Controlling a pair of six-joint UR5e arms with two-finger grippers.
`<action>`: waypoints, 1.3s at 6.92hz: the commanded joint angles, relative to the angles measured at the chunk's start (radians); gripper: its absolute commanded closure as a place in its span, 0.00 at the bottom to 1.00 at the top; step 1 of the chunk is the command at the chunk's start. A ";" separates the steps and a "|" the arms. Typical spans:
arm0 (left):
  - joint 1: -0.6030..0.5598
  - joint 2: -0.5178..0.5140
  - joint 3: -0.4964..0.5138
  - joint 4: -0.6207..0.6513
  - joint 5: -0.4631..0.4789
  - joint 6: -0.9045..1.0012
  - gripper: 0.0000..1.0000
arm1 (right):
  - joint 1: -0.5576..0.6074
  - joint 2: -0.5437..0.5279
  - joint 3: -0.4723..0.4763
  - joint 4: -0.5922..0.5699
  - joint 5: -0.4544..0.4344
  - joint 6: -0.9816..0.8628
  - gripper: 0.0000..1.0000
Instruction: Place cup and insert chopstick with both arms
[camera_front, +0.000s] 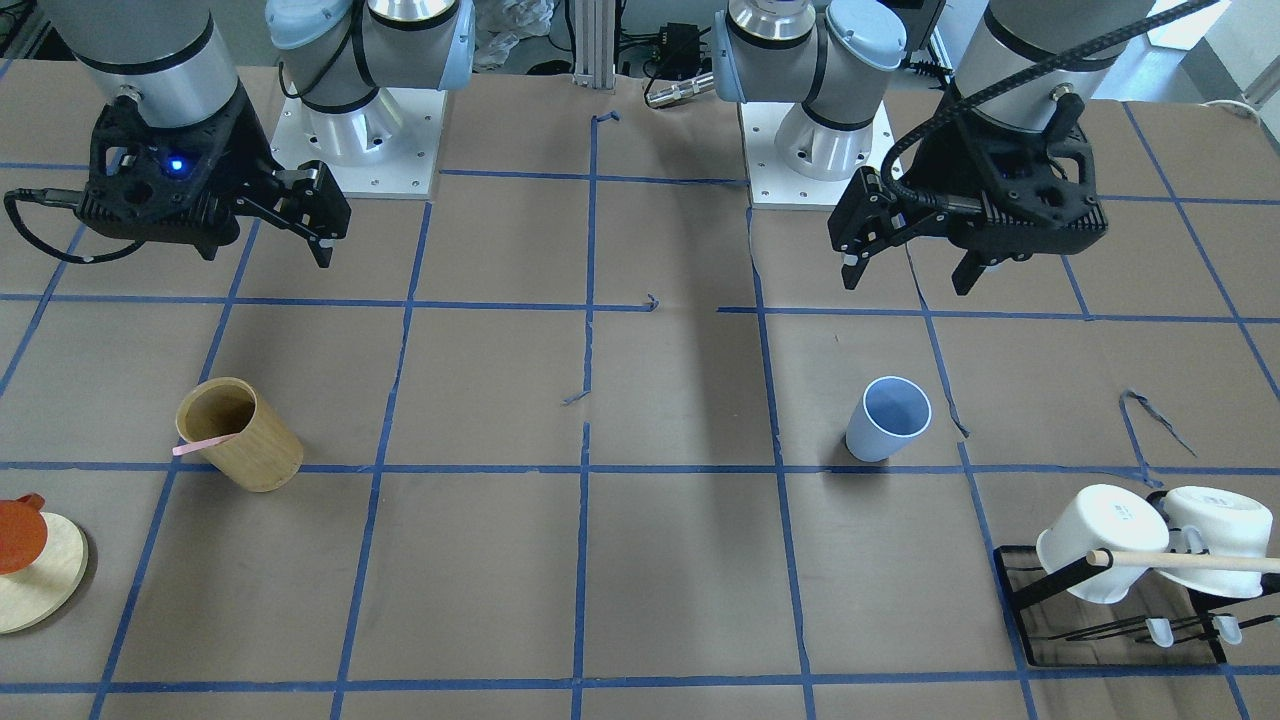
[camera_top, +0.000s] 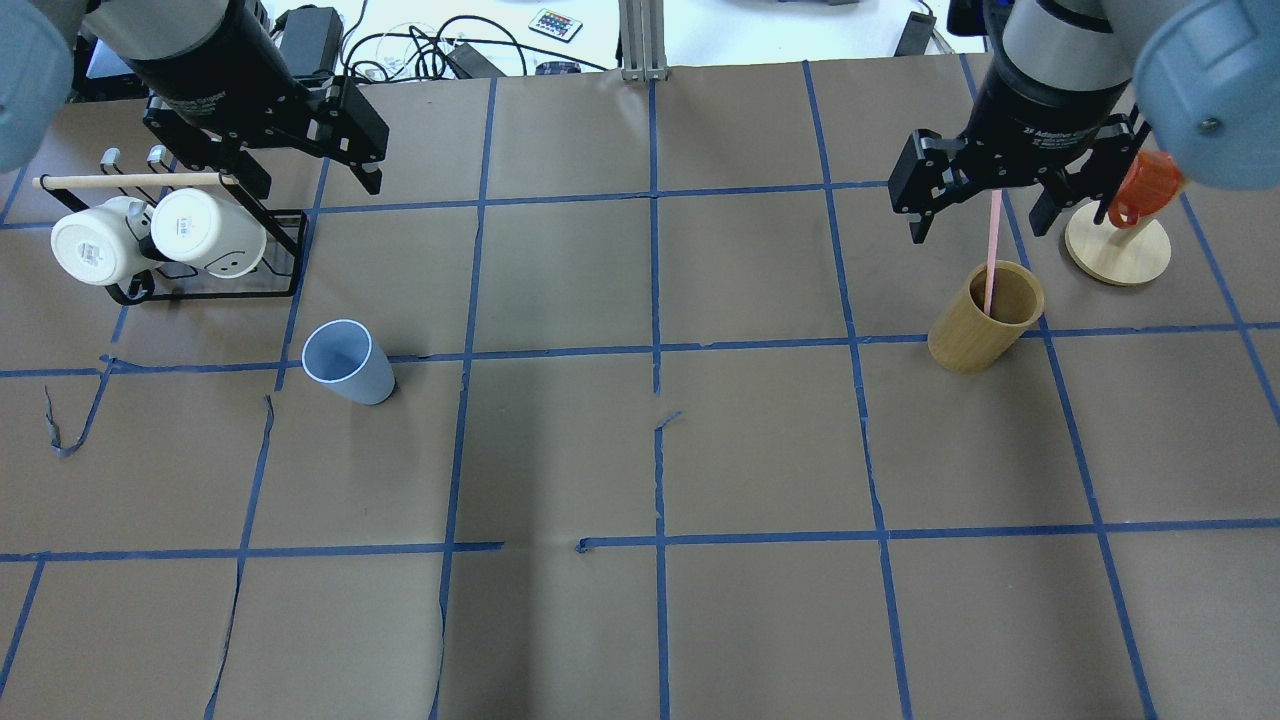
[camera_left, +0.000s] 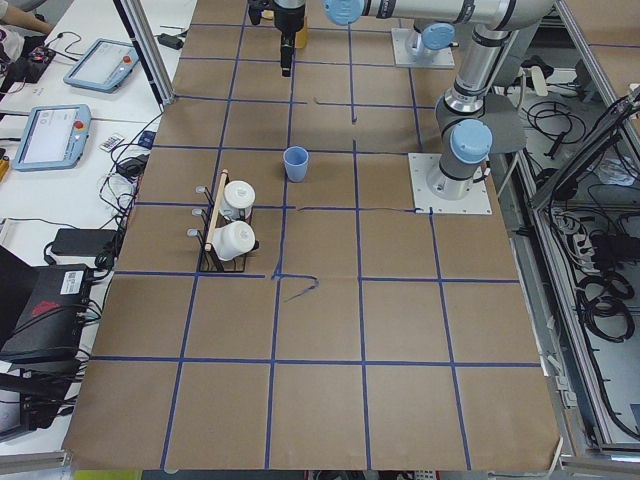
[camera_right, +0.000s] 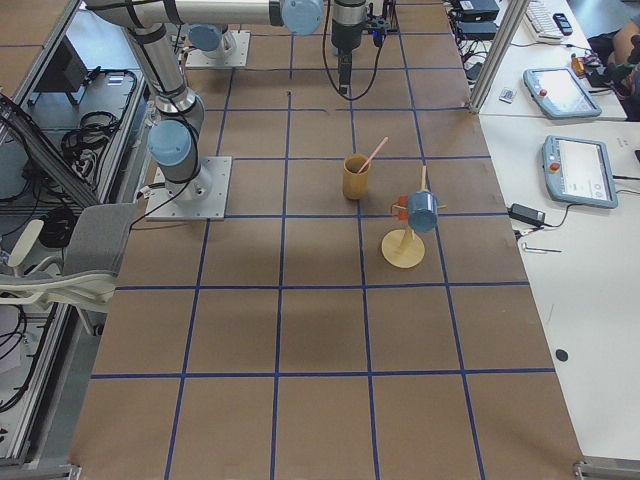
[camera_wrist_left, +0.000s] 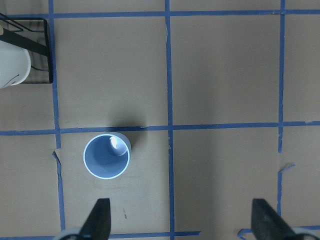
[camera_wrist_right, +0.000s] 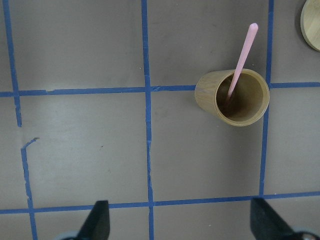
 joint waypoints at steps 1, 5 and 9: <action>-0.002 -0.001 0.000 -0.001 0.003 -0.009 0.00 | 0.000 0.001 0.000 0.000 -0.001 0.002 0.00; 0.045 -0.009 -0.079 0.020 0.075 0.058 0.00 | -0.001 0.003 0.000 -0.002 0.001 0.003 0.00; 0.233 -0.073 -0.328 0.256 0.069 0.152 0.00 | -0.017 0.047 0.000 -0.116 -0.017 -0.004 0.00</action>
